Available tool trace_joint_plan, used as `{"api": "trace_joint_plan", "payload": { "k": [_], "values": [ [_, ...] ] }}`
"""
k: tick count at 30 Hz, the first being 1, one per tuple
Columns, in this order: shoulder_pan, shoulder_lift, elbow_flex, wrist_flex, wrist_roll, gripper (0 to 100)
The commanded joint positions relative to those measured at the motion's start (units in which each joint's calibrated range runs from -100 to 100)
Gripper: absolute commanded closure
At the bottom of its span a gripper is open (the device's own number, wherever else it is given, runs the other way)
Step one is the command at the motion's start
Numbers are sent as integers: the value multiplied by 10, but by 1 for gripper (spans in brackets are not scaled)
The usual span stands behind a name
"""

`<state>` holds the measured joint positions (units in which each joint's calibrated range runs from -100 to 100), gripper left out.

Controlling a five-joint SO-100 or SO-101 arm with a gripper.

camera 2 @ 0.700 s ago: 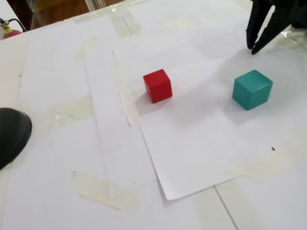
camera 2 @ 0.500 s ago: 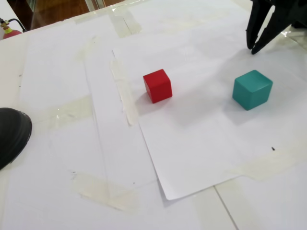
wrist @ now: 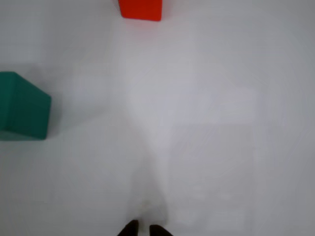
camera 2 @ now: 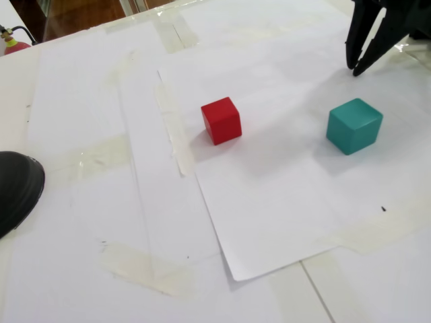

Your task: Put the red cube on the top of the blue cube.

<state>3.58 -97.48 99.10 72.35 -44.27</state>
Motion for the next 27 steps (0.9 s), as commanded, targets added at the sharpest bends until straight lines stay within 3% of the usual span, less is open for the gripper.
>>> {"api": "trace_joint_plan", "payload": {
  "k": [1, 27],
  "values": [
    [-6, 1, 8, 8, -3, 95],
    [-3, 1, 8, 10, -4, 95]
  ]
}}
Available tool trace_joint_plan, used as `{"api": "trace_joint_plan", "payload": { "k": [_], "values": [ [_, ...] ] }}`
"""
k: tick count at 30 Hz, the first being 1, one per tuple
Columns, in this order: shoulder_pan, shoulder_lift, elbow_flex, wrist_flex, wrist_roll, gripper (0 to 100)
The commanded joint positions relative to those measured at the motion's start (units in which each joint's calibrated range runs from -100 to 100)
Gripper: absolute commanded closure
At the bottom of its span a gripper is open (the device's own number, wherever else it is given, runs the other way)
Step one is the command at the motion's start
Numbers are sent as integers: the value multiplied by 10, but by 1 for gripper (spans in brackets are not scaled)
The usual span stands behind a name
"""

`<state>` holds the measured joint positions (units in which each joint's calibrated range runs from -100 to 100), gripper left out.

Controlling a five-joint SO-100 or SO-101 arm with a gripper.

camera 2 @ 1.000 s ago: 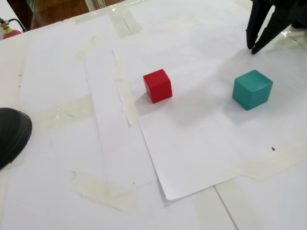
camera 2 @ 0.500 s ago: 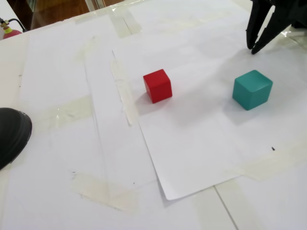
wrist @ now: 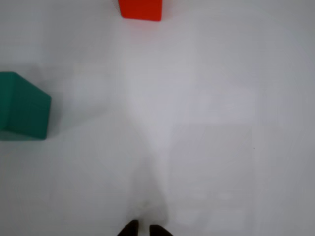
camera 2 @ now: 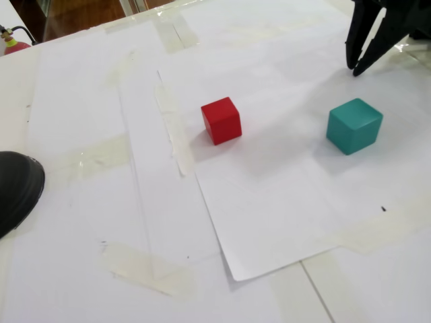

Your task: Put the red cube on the top of the blue cube.

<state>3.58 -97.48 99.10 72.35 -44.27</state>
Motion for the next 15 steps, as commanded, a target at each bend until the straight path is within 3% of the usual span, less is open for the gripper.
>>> {"api": "trace_joint_plan", "payload": {
  "k": [1, 5, 9, 15],
  "values": [
    [-3, 1, 8, 10, -5, 95],
    [13, 1, 8, 6, -11, 95],
    [26, 1, 8, 0, -65, 100],
    [20, 1, -5, -21, -63, 100]
  ]
}}
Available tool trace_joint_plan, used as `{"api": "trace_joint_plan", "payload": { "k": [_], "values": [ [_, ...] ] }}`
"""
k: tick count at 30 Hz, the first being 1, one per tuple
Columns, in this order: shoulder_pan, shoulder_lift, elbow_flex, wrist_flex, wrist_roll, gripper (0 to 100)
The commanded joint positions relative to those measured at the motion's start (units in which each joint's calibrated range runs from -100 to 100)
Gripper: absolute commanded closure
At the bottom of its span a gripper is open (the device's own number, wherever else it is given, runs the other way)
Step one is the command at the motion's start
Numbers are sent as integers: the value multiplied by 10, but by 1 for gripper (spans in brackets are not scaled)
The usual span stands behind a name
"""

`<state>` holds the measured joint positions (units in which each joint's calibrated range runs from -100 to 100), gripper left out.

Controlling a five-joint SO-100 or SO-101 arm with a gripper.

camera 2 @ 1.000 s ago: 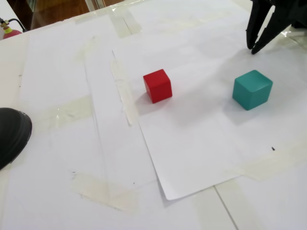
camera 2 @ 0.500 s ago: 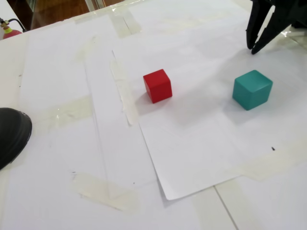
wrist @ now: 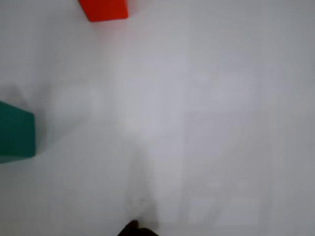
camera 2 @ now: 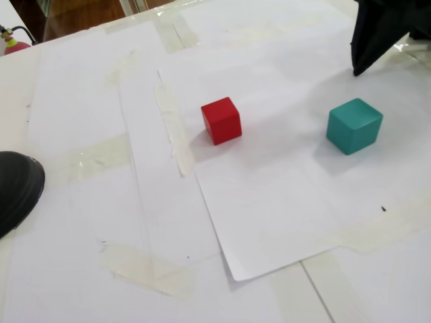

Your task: Put the red cube on the top of the blue cube.

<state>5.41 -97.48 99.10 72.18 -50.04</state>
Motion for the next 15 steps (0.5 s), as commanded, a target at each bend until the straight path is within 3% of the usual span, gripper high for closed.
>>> {"api": "trace_joint_plan", "payload": {
  "k": [1, 15],
  "values": [
    [0, 3, -17, -19, -5, 100],
    [14, 164, -302, 51, 9, 100]
  ]
}}
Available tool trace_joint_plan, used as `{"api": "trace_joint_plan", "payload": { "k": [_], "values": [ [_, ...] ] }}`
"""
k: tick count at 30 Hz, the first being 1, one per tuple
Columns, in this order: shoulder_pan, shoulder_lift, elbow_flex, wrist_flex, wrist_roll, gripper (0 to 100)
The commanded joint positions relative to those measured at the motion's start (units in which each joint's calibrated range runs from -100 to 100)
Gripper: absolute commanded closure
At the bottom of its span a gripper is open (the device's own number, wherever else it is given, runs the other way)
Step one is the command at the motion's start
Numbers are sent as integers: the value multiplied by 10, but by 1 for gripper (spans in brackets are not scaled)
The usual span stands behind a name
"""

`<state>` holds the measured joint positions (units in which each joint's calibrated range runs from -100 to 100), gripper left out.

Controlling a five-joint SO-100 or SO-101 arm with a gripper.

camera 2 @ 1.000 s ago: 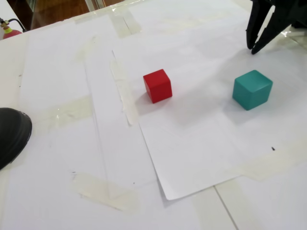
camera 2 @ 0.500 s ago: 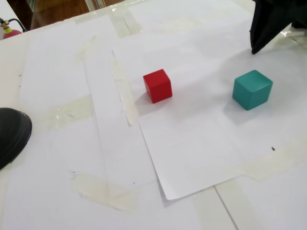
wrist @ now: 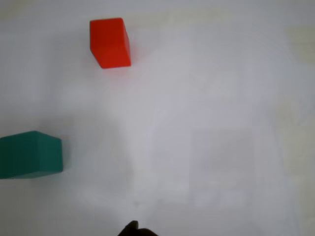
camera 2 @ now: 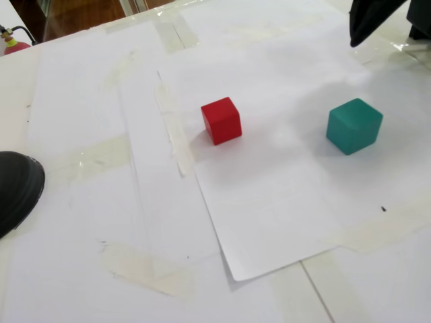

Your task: Put the red cube on the top of the blue cube.

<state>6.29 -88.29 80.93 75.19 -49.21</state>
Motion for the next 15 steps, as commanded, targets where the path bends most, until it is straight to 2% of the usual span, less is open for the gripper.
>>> {"api": "trace_joint_plan", "payload": {
  "k": [1, 15],
  "values": [
    [5, 92, -145, 25, 0, 100],
    [13, 306, -364, 35, 5, 100]
  ]
}}
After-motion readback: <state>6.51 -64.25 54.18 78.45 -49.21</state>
